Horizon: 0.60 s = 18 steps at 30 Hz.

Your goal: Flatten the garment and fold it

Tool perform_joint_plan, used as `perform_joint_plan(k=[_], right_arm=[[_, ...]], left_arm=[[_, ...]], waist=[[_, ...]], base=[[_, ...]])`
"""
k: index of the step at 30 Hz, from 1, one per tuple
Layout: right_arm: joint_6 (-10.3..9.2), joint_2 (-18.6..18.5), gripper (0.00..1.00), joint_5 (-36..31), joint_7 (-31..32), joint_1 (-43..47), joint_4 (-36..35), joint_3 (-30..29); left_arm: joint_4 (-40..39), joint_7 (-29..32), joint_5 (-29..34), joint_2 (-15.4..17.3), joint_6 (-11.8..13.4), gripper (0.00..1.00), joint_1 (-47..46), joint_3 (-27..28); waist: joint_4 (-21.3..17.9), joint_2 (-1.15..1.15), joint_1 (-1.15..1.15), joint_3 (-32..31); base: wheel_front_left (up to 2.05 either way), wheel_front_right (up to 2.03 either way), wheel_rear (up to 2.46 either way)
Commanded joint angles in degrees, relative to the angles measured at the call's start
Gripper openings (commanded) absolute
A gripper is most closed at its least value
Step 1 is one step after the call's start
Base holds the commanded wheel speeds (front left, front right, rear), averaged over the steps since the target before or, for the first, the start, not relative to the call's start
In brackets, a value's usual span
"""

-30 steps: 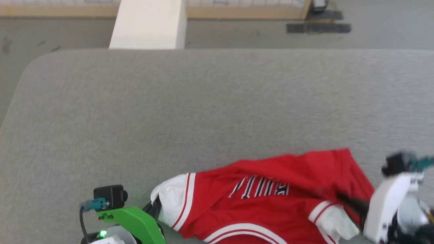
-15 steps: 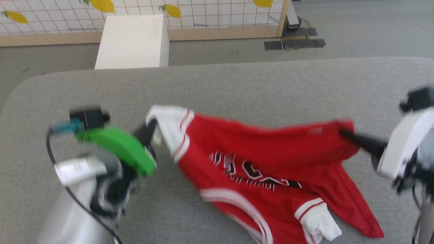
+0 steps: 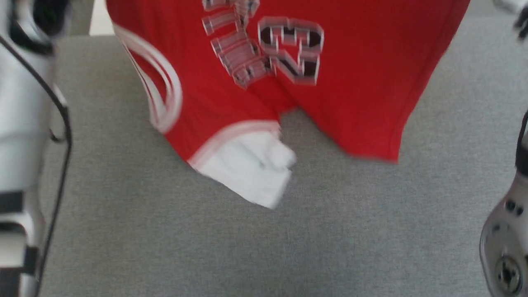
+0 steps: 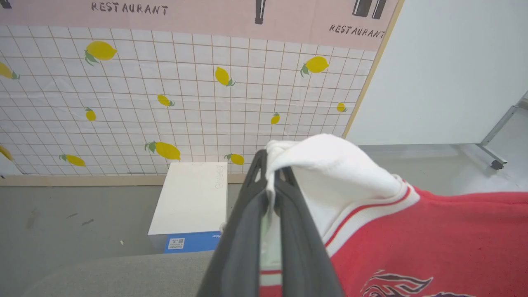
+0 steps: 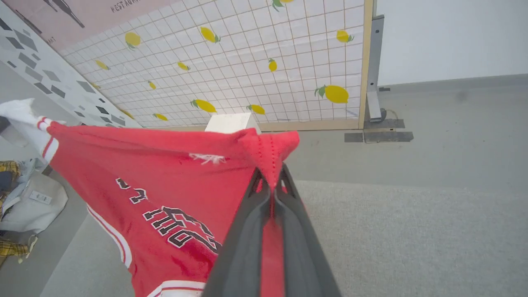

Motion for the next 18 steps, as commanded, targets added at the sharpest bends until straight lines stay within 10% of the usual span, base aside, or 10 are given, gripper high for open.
perform_joint_plan(k=[1,18], right_arm=[[-0.08,0.4,0.00,-1.6,-2.2,-3.9,1.8,-0.5],[-0.08,1.2,0.00,-6.8,-27.4,-27.2,18.9,-2.5]], left_arm=[[1.7,-0.7,1.8,1.0,0.1,0.00,-4.4,-0.1],[13.5,-23.3,9.9,0.8,-2.8,0.00,-28.0,-0.2]], waist=[[-1.6,0.00,0.00,6.6],[-1.1,0.00,0.00,14.5]], base=[[0.00,0.00,0.00],[0.00,0.00,0.00]])
